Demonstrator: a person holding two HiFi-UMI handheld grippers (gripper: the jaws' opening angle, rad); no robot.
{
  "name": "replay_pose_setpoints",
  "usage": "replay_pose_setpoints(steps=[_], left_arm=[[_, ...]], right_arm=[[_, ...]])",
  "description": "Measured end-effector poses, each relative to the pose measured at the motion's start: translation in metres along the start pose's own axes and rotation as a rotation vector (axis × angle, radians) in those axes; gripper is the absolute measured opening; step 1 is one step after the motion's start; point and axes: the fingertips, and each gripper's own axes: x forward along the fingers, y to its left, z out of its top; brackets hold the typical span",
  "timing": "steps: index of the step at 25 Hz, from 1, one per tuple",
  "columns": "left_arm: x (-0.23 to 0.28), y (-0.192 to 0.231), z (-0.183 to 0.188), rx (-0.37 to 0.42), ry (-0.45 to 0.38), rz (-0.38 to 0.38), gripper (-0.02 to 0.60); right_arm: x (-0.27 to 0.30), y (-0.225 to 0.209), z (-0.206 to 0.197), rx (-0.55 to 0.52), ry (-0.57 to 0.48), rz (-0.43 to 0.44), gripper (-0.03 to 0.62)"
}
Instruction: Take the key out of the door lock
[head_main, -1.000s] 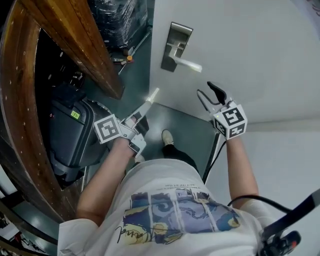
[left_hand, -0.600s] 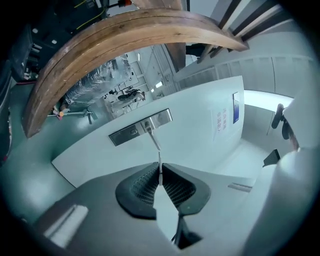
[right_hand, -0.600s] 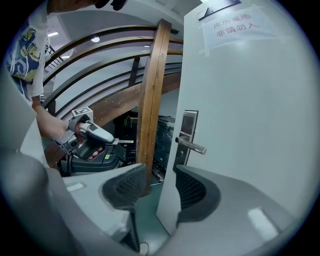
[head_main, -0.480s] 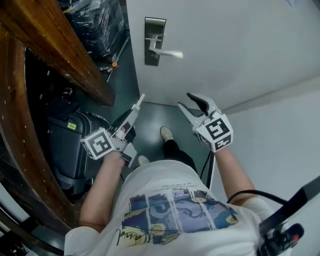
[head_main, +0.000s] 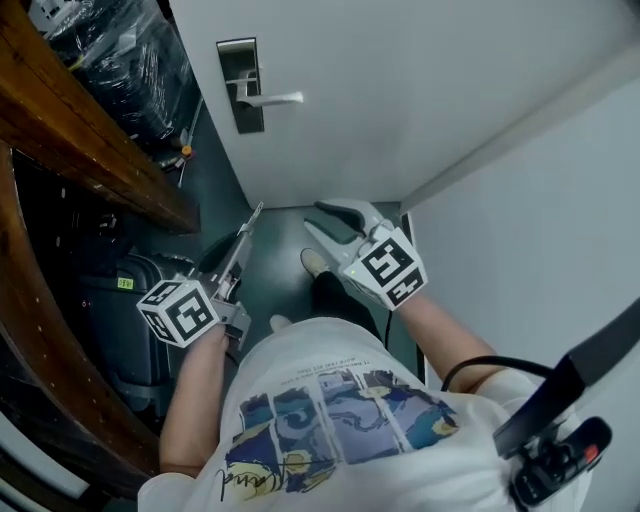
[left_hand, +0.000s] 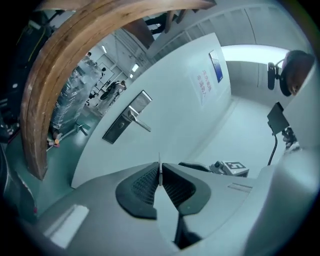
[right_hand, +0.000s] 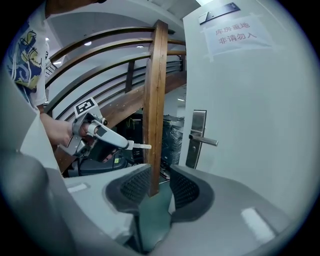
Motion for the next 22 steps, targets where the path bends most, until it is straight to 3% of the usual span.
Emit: replay_pose_setpoints(steps=[9, 22], left_arm=[[-0.006, -0.014, 0.001, 0.185, 0.063, 0.033, 0.025], [-0.009, -0.015, 0.001, 0.247, 0.074, 0.061, 0.025]], right_arm=[[0.004, 0.029, 0.013, -0.013, -0.004, 0.020, 0.107], [0.004, 0.037, 0.019, -0.026, -0.011, 0.032, 0.088]])
